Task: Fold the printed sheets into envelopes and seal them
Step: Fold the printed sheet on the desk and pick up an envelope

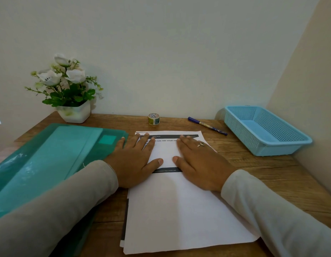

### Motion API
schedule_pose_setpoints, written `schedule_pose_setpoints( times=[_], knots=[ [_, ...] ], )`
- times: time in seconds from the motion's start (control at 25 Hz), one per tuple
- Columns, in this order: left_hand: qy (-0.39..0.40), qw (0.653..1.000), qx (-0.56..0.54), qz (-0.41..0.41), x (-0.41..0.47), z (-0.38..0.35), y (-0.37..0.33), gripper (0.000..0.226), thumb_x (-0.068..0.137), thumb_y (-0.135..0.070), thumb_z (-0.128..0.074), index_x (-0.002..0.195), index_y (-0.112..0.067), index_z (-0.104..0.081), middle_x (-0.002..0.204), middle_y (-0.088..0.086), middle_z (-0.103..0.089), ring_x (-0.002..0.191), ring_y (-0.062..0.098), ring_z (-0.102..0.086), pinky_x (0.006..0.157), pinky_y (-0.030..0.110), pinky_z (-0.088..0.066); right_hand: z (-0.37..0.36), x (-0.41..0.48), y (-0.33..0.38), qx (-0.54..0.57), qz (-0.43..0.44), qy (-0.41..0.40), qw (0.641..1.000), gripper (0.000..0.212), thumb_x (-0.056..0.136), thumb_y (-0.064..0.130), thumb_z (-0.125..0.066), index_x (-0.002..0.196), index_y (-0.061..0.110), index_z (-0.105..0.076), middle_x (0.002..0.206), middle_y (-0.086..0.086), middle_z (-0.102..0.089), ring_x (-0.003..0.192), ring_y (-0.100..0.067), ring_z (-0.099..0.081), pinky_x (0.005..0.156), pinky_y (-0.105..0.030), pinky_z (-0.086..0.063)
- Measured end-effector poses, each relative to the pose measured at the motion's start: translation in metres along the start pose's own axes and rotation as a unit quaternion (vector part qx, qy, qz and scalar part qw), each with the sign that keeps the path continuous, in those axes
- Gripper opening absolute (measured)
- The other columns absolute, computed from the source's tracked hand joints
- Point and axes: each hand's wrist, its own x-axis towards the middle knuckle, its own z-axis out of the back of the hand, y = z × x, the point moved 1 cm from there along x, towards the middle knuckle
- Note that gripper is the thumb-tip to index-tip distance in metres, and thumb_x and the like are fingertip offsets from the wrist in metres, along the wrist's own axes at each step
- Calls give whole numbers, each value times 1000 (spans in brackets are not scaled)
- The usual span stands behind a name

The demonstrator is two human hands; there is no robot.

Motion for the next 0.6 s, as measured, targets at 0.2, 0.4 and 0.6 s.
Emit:
schedule_pose_setpoints(
  times=[0.2,0.4,0.6],
  knots=[
    [-5,1000,0,-2,-2,1,-1,107,65,-77,23,157,-26,10,167,0,11,154,24,8,123,55,-2,2,4,-20,19,-20,10,1000,68,107,56,-18,165,23,-2,172,5,2,158,-13,3,128,-36,-1],
    [3,1000,15,-6,-2,6,-11,94,81,-76,17,159,-23,5,167,2,7,154,25,7,123,56,-3,-5,6,-25,21,-45,5,999,68,108,54,-17,165,20,-3,173,2,2,159,-15,3,127,-37,0],
    [39,999,27,-21,26,26,-46,76,99,-64,-10,159,-19,3,167,3,7,154,27,9,122,57,-1,1,5,-22,22,-50,12,998,65,109,50,-18,164,20,-1,173,2,4,159,-16,4,128,-39,1]
  ],
)
